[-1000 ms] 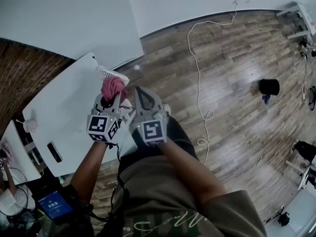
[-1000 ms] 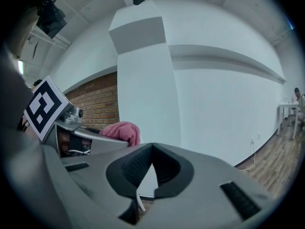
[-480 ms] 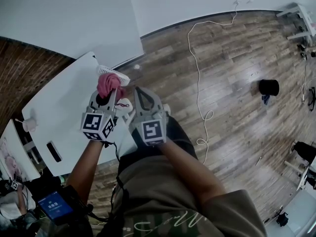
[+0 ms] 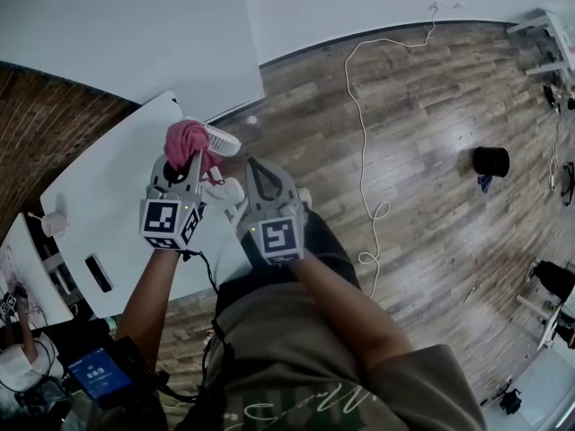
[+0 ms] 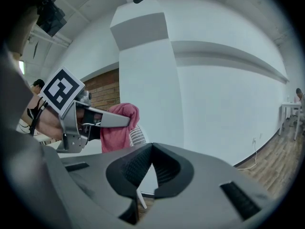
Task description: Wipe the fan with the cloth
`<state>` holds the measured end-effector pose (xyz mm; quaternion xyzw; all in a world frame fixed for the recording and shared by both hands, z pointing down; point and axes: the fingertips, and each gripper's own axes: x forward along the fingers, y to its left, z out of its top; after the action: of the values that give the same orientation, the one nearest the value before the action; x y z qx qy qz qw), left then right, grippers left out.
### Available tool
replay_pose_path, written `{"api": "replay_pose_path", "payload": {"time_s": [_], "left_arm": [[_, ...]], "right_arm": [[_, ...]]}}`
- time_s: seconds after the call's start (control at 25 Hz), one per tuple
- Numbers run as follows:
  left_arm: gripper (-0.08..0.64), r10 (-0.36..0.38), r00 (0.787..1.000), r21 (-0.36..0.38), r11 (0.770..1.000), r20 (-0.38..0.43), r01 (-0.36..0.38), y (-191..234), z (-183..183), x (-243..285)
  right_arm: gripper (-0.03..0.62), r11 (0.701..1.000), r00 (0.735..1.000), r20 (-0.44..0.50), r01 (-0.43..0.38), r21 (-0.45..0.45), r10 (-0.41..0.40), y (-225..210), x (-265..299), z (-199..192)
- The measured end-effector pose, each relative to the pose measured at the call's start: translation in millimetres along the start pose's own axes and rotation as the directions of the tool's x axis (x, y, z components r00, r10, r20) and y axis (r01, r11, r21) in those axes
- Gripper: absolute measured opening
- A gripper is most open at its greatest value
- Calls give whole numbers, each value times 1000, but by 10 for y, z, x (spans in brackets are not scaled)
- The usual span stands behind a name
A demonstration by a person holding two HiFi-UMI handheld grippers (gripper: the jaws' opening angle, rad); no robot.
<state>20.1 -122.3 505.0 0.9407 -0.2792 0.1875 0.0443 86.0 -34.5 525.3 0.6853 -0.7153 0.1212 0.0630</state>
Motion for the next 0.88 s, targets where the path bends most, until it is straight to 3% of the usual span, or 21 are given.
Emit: {"api": "replay_pose_path", "payload": {"time_s": [0.52, 0.88], "left_arm": [[49, 17, 1000, -28, 999, 3, -17, 164, 3, 37], [51, 21, 1000, 60, 998, 5, -21, 161, 25, 25]], "right_arm": [[0, 1000, 1000, 9, 9, 1, -9, -31, -25, -15], [0, 1000, 1000, -2, 10, 5, -10, -48, -47, -46]]}}
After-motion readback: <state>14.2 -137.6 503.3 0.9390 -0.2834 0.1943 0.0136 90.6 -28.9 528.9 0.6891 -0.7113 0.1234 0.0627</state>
